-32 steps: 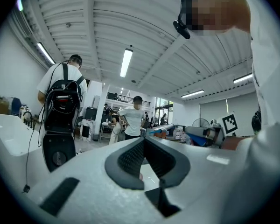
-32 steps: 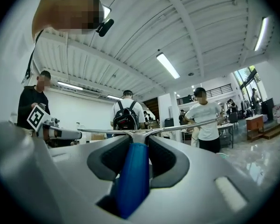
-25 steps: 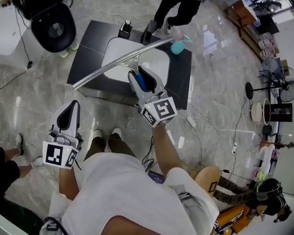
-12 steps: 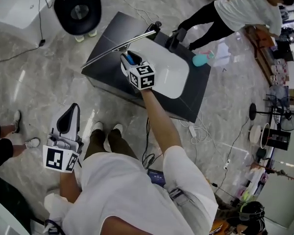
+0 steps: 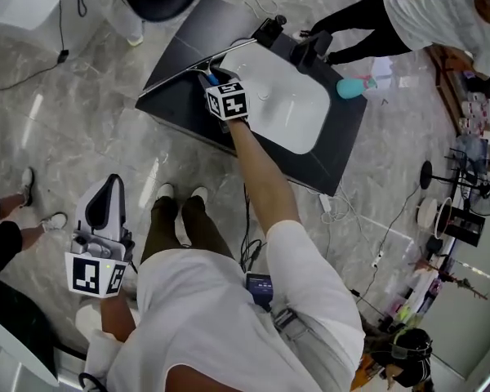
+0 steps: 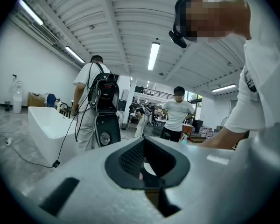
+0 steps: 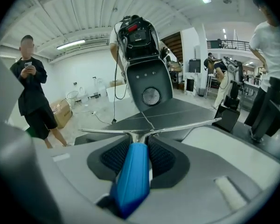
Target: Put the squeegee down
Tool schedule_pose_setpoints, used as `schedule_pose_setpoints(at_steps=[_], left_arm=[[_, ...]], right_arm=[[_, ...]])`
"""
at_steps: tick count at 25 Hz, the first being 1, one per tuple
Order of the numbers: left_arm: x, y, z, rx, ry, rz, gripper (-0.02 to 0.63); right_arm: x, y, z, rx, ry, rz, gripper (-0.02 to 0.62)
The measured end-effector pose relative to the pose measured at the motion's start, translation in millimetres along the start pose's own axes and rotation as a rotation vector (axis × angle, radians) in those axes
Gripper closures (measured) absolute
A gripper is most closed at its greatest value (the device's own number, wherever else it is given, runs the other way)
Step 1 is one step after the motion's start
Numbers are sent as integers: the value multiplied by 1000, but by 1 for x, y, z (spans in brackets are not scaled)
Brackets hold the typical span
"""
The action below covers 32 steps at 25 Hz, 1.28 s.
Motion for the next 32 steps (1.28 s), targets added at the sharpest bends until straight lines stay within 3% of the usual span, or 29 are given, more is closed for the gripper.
schedule_pose_setpoints(at_steps=[14, 25, 32], left_arm=[[-15, 5, -40, -27, 18, 20, 600], [-19, 5, -52, -40, 23, 25, 600], [-22, 3, -59, -51, 23, 26, 600]], right_arm=[[-41, -13, -21, -9, 77, -33, 451], [-37, -12, -18, 2, 40, -46, 440], [-4, -13, 7, 6, -80, -34, 428]])
Point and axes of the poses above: the fingertips, and each gripper's own axes: z backward along the fingers, y to its left, x out of its top, the point moved 1 cm from there along z, backward along the fingers, and after that the axes turned 9 degrees about -z, right-handed, at the moved point
